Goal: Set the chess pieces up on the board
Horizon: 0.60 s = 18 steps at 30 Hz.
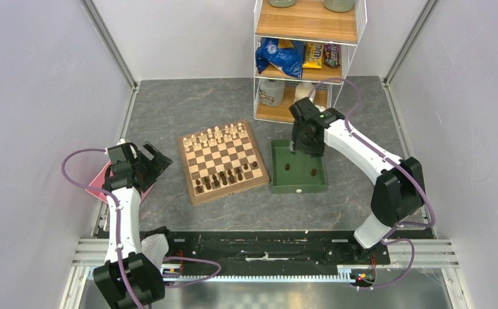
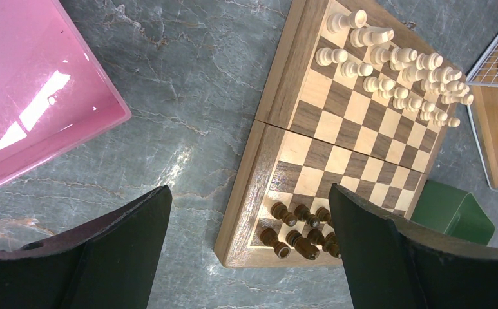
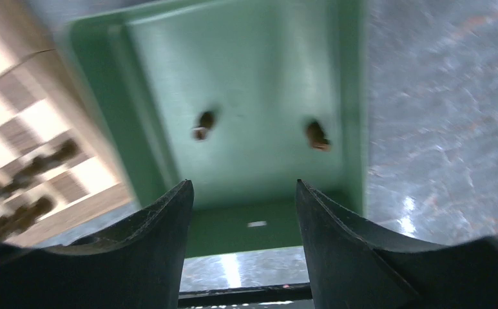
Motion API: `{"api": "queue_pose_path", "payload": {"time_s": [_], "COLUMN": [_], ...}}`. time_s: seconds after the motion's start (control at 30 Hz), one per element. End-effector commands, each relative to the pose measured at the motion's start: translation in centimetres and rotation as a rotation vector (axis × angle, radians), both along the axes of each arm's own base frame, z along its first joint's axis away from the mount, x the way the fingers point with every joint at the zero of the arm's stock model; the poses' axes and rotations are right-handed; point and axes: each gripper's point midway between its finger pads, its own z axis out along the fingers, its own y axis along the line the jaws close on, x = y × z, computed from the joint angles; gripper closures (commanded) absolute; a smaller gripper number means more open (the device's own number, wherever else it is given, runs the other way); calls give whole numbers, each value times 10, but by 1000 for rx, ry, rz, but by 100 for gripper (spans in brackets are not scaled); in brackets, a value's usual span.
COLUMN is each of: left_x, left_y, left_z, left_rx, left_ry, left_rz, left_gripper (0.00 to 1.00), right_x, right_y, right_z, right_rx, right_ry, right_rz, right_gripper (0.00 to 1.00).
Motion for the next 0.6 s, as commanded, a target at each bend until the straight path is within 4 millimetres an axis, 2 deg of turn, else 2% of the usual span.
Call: {"api": "queue_pose_path", "payload": {"time_s": [0.0, 0.13, 0.37, 0.57], "left_x": [5, 5, 6, 5], "left_y": [1, 1, 0, 0], "left_z": [7, 7, 8, 8], "left_rx": [12, 12, 10, 13], "left_ry": [-30, -31, -33, -34], "left_rz": [-24, -25, -27, -25], "left_gripper": [1, 1, 1, 1], "right_x": [-12, -20, -17, -13], "right_y": [-42, -65, -69, -69], "right_z": [-17, -40, -55, -61], "right_rx": [-23, -36, -69, -91], "right_ry": [49, 108, 134, 144], "right_rz": [-138, -185, -57, 17], "right_gripper": [33, 35, 38, 41]}}
